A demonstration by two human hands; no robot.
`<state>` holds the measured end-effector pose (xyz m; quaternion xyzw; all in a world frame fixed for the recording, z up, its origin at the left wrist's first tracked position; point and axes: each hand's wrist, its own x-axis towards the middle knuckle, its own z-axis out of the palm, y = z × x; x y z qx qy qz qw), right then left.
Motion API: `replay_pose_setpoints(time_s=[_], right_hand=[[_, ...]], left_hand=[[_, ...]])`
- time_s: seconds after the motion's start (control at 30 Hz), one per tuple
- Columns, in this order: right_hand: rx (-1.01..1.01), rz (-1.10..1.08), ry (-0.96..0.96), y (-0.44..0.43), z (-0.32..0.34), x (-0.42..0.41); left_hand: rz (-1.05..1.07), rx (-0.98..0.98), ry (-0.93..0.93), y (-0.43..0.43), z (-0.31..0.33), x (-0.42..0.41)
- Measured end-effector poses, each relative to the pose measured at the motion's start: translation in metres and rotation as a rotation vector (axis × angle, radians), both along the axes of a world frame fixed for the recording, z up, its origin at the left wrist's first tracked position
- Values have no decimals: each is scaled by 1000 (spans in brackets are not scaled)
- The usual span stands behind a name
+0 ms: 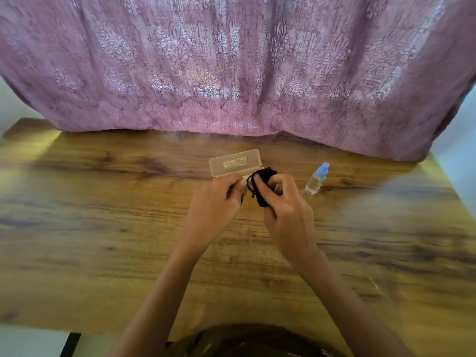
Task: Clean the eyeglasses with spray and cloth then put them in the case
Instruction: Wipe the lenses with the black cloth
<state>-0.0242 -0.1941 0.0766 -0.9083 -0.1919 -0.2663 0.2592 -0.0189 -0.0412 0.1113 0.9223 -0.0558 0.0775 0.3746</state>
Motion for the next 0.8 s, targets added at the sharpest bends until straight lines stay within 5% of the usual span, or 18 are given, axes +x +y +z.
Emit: replay_pose_setpoints(time_s=[0.5,0.8], right_hand=[[20,-95,18,-9,-6,0],[25,50,-6,3,-16,-17]], left_hand=[[27,-34,41,0,-2,-2],[74,-54,70,4,-3,-2]])
